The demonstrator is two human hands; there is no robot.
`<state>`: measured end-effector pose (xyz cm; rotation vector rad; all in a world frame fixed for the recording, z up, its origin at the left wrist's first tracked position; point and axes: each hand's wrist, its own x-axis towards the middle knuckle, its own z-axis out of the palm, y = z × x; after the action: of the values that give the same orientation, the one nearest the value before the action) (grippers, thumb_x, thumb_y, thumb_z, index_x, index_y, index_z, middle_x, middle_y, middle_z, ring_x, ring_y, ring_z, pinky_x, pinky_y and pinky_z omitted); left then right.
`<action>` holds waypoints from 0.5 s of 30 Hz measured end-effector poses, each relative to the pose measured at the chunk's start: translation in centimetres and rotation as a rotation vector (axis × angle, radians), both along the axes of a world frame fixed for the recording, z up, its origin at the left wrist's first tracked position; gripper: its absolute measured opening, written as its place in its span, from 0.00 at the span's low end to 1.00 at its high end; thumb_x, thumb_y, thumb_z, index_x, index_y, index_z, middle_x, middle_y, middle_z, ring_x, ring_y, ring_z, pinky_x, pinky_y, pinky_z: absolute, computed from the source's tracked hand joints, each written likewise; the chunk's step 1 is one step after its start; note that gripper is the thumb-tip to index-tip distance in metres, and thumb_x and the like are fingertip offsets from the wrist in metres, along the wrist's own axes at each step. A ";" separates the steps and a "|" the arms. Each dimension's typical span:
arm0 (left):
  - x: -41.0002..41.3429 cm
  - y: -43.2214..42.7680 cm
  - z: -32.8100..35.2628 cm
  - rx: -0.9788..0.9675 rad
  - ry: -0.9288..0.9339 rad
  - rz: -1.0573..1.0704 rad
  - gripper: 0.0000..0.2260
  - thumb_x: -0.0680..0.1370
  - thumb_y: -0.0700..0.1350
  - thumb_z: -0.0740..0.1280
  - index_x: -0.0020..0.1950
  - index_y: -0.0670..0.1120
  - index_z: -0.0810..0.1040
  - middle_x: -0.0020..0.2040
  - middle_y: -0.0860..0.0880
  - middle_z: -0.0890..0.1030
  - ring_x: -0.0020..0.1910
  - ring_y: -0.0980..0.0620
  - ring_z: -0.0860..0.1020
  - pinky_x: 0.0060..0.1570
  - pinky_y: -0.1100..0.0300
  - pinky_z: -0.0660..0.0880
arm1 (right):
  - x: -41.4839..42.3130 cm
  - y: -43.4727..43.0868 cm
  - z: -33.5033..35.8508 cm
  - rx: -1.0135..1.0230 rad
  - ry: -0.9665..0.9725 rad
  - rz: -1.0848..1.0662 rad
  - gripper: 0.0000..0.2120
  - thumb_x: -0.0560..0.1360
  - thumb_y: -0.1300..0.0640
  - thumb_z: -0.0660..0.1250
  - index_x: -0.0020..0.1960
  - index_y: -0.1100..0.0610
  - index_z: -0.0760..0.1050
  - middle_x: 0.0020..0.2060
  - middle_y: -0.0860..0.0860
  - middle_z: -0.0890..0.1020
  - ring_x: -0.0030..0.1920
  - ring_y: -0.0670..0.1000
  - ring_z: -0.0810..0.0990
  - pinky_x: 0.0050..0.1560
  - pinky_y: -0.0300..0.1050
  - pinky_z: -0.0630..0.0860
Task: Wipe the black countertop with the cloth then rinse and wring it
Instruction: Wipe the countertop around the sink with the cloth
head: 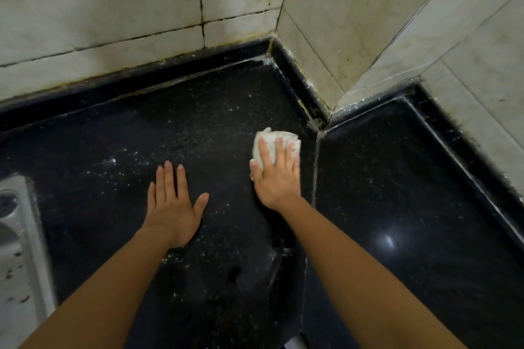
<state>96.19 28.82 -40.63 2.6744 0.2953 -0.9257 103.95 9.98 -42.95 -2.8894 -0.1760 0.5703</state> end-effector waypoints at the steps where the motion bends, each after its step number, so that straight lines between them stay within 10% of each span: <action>1: 0.0 0.0 0.1 0.002 0.006 0.003 0.32 0.79 0.62 0.40 0.67 0.45 0.23 0.66 0.45 0.21 0.70 0.47 0.25 0.70 0.50 0.31 | -0.8 0.4 0.1 0.007 -0.004 0.070 0.27 0.82 0.42 0.40 0.77 0.44 0.35 0.77 0.56 0.35 0.75 0.57 0.31 0.72 0.53 0.29; 8: -0.1 -0.1 0.2 0.002 -0.001 0.010 0.33 0.79 0.63 0.40 0.69 0.45 0.24 0.67 0.45 0.22 0.71 0.47 0.26 0.71 0.50 0.32 | -3.9 -5.5 0.0 0.023 -0.056 0.660 0.27 0.79 0.36 0.42 0.76 0.40 0.43 0.77 0.50 0.43 0.76 0.51 0.35 0.74 0.47 0.34; 15: -0.3 0.1 -0.3 -0.011 -0.026 0.017 0.33 0.79 0.62 0.39 0.70 0.44 0.24 0.70 0.44 0.22 0.69 0.48 0.24 0.70 0.51 0.30 | 1.3 -7.9 -0.4 -0.090 -0.075 0.154 0.31 0.77 0.34 0.35 0.76 0.45 0.35 0.78 0.55 0.39 0.76 0.55 0.34 0.74 0.49 0.33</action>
<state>95.89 28.93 -40.96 2.6673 0.3056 -0.8843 105.25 2.04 -43.33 -3.0045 -0.3963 0.5079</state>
